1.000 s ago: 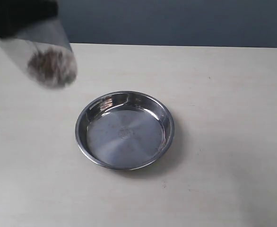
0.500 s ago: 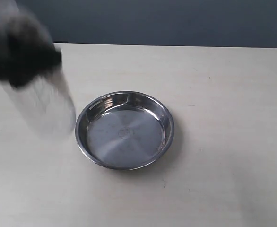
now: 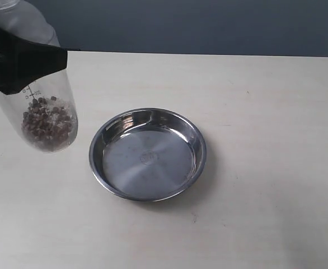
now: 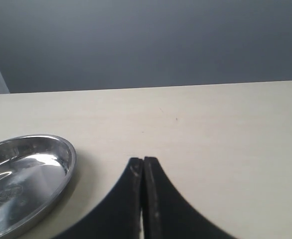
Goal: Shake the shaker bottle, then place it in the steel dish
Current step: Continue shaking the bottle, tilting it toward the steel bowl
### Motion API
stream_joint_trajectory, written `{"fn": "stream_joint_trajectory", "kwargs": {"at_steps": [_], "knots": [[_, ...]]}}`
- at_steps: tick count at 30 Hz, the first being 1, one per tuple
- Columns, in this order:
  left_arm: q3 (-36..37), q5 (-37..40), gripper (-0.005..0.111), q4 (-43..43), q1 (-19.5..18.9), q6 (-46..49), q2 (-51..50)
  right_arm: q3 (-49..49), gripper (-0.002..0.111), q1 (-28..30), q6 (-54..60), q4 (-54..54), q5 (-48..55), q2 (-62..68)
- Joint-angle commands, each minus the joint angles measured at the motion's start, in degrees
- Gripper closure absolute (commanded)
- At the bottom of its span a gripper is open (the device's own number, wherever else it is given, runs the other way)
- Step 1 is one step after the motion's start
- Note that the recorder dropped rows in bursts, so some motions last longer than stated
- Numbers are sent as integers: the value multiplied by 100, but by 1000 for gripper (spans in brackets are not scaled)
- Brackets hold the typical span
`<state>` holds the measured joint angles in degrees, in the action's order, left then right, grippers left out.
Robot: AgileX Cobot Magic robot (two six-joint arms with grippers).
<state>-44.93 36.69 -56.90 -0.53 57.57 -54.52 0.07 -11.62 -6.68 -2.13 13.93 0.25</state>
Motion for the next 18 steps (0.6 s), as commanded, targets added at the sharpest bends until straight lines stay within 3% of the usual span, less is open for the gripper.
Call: {"fn": "stream_joint_trajectory", "kwargs": {"at_steps": [1, 13, 16, 18], "knots": [[-31, -163, 106, -169, 8, -20, 46, -7, 109, 24, 0, -11, -92, -25], [-2, -163, 106, -171, 8, -20, 46, -7, 109, 24, 0, 46, -86, -25], [545, -432, 106, -346, 8, 107, -139, -7, 109, 24, 0, 46, -86, -25], [1221, -754, 106, -990, 8, 487, -452, -7, 109, 24, 0, 46, -86, -25]]}}
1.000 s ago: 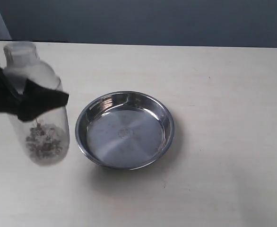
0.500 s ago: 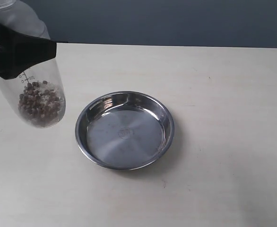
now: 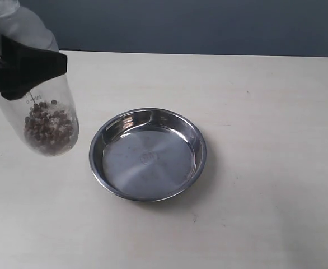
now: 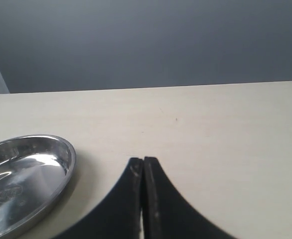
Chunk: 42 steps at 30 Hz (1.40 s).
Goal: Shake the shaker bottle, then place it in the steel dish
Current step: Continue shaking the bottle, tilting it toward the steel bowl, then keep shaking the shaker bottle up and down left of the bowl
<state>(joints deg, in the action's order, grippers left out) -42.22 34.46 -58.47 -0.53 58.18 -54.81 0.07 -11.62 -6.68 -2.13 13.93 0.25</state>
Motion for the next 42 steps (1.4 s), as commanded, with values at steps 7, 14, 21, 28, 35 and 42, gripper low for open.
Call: {"fn": "stream_joint_trajectory", "kwargs": {"at_steps": [7, 14, 21, 28, 35, 42], "knots": [[-585, 532, 106, -1247, 11, 620, -68, -7, 109, 24, 0, 46, -73, -25], [888, -640, 106, -652, 328, 302, -428, -7, 109, 24, 0, -8, -68, -25], [-625, 70, 106, -540, 341, 205, 153, -7, 109, 24, 0, -8, -68, -25], [836, -619, 106, -966, 353, 402, 55, -7, 109, 24, 0, -8, -68, -25], [355, -436, 106, -3619, 353, 3400, 934, -7, 109, 24, 0, 0, -100, -25], [317, 159, 106, 2262, 353, -2369, -191, -7, 109, 24, 0, 0, -100, -25]]}}
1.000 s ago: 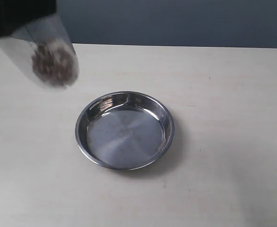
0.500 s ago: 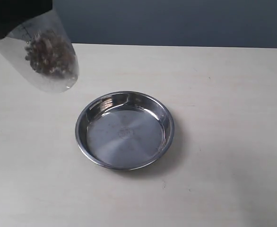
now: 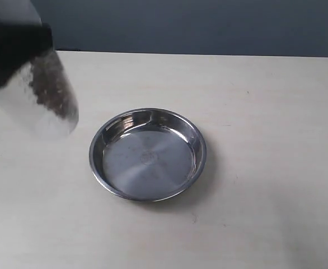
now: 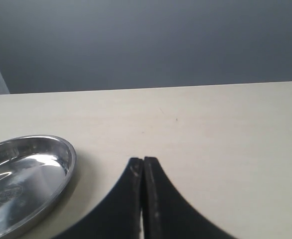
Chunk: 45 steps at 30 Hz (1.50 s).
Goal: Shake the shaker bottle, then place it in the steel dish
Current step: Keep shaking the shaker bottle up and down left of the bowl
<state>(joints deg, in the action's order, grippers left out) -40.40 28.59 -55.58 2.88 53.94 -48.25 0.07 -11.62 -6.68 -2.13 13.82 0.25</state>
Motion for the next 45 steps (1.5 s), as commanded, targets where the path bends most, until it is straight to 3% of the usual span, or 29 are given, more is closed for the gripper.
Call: {"fn": "stream_joint_trajectory", "kwargs": {"at_steps": [1, 4, 7, 9, 12, 14, 18, 20, 22, 27, 29, 32, 34, 37, 39, 41, 45], "knots": [[14, 1028, 106, 1847, 13, -1822, -982, -7, 109, 24, 0, 0, -89, -25], [-635, 1315, 106, 897, 13, -1154, -923, -7, 109, 24, 0, 0, -89, -25], [-1224, 1056, 106, 890, 13, -1131, -677, -7, 109, 24, 0, 0, -89, -25], [-1054, 1092, 106, 1232, 13, -1494, -775, -7, 109, 24, 0, 0, -89, -25], [-157, 1148, 106, 1317, 13, -1629, -1383, -7, 109, 24, 0, 0, -89, -25], [-86, 1542, 106, 1317, 13, -1533, -1735, -7, 109, 24, 0, 0, -61, -25], [-1209, 2059, 106, 1152, 13, -1492, -1464, -7, 109, 24, 0, -10, -58, -25], [-1645, 1874, 106, 1115, 13, -1529, -1130, -7, 109, 24, 0, -10, -58, -25], [-1443, 1496, 106, 1115, 147, -1417, -943, -7, 109, 24, 0, -10, -68, -25], [534, -381, 106, 831, 701, -1268, -1010, -7, 109, 24, 0, -10, -68, -25], [409, -489, 106, 682, 761, -917, -746, -7, 109, 24, 0, -10, -68, -25], [-406, -614, 106, 250, 761, -174, -26, -7, 109, 24, 0, -10, -68, -25], [-399, -648, 106, 221, 761, 9, 345, -7, 109, 24, 0, -10, -68, -25], [523, -1093, 106, 144, 761, 29, 336, -7, 109, 24, 0, 0, -67, -25], [1191, -1642, 106, -404, 761, 288, 242, -7, 109, 24, 0, 11, -80, -25], [1020, -1534, 106, -979, 761, 1052, 356, -7, 109, 24, 0, 12, -92, -25], [-312, -1184, 106, -1516, 761, 1752, 857, -7, 109, 24, 0, 12, -75, -25]]}}
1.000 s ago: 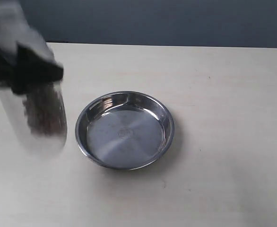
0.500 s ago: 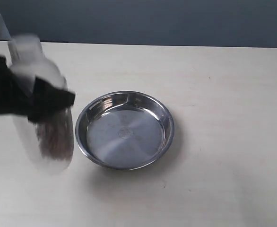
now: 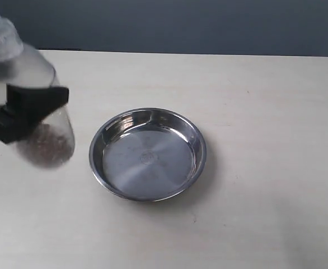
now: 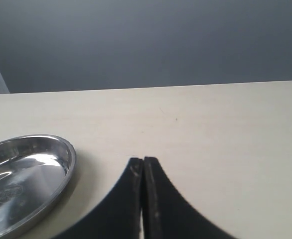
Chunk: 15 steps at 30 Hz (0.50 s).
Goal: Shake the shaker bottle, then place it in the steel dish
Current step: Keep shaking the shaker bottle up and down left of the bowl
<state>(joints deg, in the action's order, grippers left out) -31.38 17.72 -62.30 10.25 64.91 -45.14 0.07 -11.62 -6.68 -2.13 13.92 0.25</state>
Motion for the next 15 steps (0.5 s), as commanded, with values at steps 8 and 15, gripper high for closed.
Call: {"fn": "stream_joint_trajectory", "kwargs": {"at_steps": [8, 15], "knots": [[269, -95, 106, -2077, 24, 1464, -32, -7, 109, 24, 0, 12, -86, -25], [-464, 224, 106, -1430, 24, 1329, 436, -7, 109, 24, 0, 12, -75, -25]]}}
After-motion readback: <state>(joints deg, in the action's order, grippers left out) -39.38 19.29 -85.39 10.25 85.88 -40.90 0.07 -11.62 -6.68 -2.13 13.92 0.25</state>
